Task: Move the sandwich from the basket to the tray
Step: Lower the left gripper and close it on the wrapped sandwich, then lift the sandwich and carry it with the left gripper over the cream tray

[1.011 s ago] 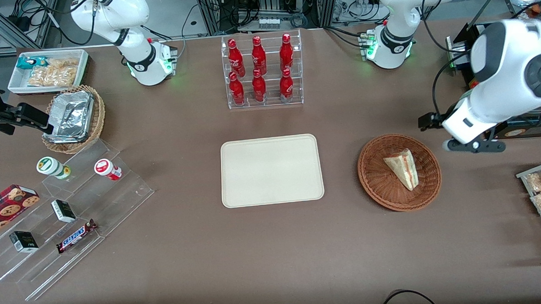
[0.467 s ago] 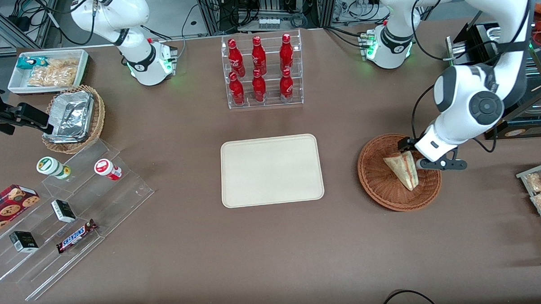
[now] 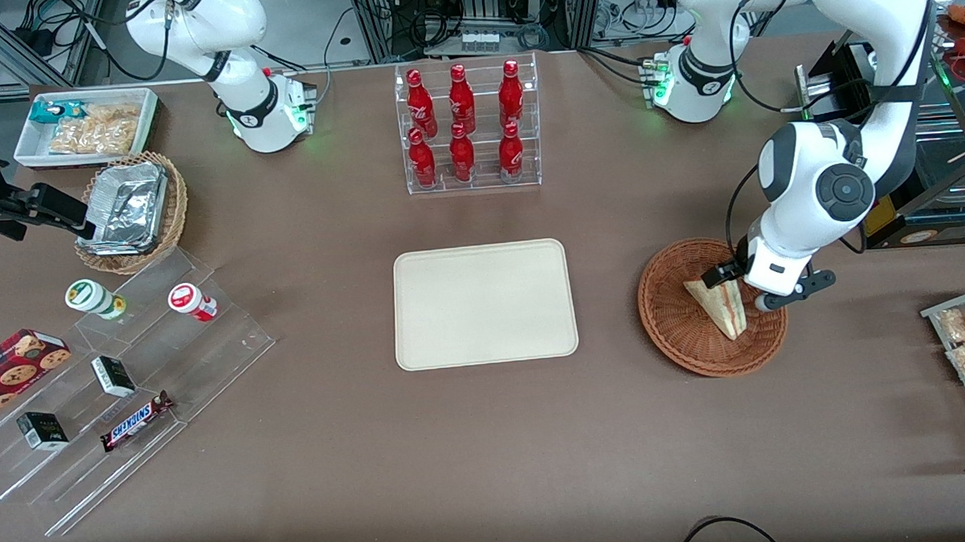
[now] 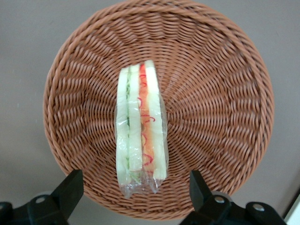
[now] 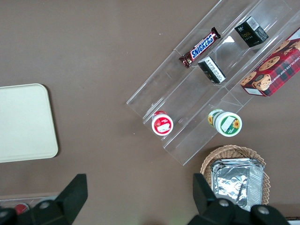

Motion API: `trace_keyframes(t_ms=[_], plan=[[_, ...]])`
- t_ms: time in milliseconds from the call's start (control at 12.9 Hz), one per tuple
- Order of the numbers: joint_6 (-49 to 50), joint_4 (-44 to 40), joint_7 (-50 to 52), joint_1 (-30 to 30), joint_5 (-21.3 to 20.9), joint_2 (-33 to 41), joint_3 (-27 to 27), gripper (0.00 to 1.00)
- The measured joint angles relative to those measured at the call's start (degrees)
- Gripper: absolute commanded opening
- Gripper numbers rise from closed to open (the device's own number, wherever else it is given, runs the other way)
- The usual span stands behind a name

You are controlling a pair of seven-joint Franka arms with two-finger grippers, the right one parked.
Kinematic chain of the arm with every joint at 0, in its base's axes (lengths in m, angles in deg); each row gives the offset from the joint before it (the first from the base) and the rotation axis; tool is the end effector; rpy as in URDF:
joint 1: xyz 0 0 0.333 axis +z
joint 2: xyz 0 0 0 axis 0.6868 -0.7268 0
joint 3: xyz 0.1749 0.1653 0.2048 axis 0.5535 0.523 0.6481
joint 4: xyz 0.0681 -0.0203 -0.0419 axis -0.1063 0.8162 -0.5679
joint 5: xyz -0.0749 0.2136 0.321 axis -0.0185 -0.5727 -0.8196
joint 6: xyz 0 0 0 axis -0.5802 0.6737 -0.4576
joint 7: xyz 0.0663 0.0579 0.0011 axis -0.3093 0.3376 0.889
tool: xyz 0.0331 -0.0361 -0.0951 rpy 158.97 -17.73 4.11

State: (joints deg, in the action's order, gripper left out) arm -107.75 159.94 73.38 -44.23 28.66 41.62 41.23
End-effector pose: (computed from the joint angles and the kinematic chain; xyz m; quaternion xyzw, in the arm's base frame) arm 0.5307 -0.0726 0.3083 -0.9759 -0.2159 0.0319 0.0077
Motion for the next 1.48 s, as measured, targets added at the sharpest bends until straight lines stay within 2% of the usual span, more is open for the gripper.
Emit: trace_keyframes(t_ms=[156,467,544,622,700,933,1167,1478], plan=[[-0.03,0.17,4.05,-0.02,0.05,-0.18,0.03,1.0],[-4.67,0.96,5.67,-0.01,0.76,-3.33,0.05,1.0],[-6.26,1.04,5.73,-0.01,0.77,-4.66,0.06,0.76],[-7.37,1.04,5.75,-0.01,0.79,-5.86,0.06,0.28],[-7.89,1.04,5.76,-0.01,0.79,-6.73,0.06,0.07],[-7.72,1.0,3.81,-0.03,0.75,-7.14,0.06,0.03],[-4.69,0.2,-4.39,-0.65,0.71,-6.25,-0.02,0.05],[7.88,-7.54,-12.71,-6.31,0.68,-4.19,-0.31,0.07]])
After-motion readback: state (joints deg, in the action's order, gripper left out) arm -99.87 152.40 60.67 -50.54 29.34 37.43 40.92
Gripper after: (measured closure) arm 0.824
